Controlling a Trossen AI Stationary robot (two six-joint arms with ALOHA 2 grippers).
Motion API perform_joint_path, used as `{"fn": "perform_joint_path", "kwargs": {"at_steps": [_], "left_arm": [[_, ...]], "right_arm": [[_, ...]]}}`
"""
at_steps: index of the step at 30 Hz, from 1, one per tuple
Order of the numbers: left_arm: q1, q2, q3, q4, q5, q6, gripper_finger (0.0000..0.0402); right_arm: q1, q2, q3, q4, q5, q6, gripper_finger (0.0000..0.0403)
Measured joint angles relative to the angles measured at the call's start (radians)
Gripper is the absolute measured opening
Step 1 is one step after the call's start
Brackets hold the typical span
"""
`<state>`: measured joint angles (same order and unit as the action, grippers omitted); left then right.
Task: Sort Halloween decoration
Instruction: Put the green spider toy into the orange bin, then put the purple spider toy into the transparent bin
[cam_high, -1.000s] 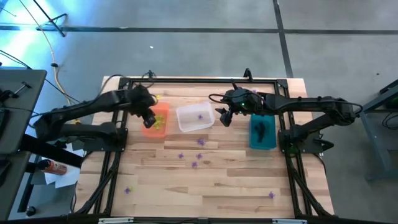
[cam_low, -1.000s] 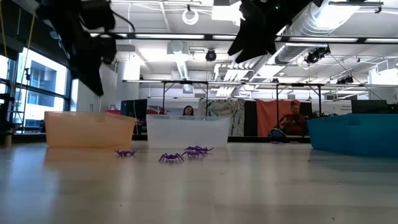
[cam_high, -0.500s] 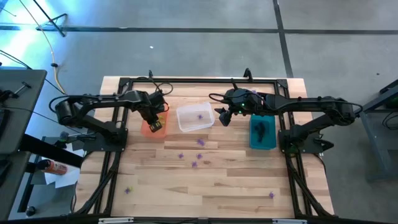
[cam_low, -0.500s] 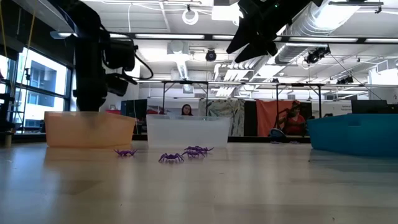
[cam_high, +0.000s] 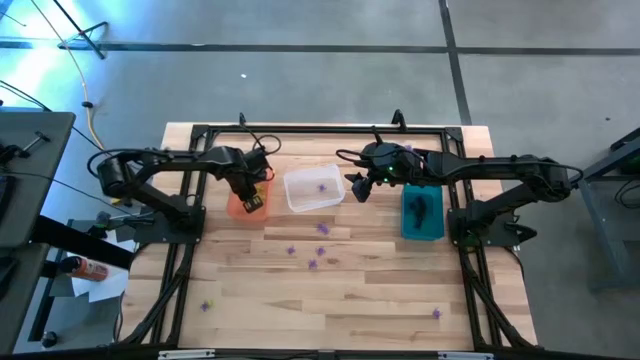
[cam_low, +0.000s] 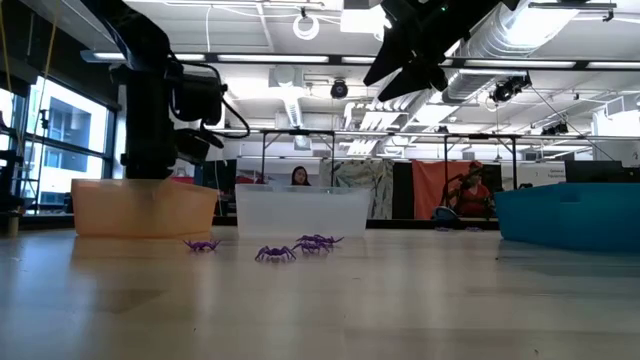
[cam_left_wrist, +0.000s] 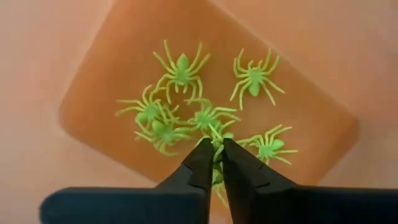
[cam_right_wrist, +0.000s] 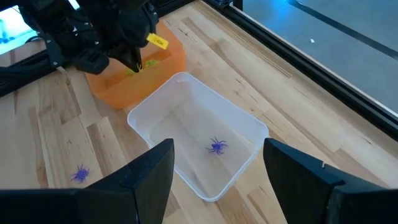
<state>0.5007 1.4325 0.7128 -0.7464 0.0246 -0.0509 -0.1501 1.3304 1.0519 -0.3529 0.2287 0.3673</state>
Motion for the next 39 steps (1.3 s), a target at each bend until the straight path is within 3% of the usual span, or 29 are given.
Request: {"fn": "perform_joint_path", "kwargs": {"at_steps": [9, 18, 24, 27, 33, 39], "left_arm": [[0.0, -0.115, 0.007, -0.025, -0.007, -0.035, 0.0129], [0.001, -0.268, 0.17, -0.139, -0.006, -0.06, 0.0203], [-0.017, -0.411, 0.254, -0.017, 0.076, -0.171, 0.0211], [-0.06, -0.504, 0.236, 0.14, 0.097, -0.207, 0.0208], [-0.202, -0.659, 0.142, 0.414, 0.098, -0.25, 0.0196], [-0.326, -0.724, 0.088, 0.46, 0.059, -0.253, 0.0182]], "right_arm": [[0.0, 0.0, 0.0, 0.0, 0.0, -0.001, 0.0243], [0.0, 0.0, 0.0, 0.001, 0.0, -0.008, 0.0243], [0.0, 0.0, 0.0, 0.021, 0.0, -0.009, 0.0243], [0.0, 0.0, 0.0, 0.032, -0.01, -0.008, 0.0243], [0.0, 0.0, 0.0, 0.095, -0.141, -0.009, 0.0243], [0.0, 0.0, 0.0, 0.141, -0.179, -0.034, 0.0243]]}}
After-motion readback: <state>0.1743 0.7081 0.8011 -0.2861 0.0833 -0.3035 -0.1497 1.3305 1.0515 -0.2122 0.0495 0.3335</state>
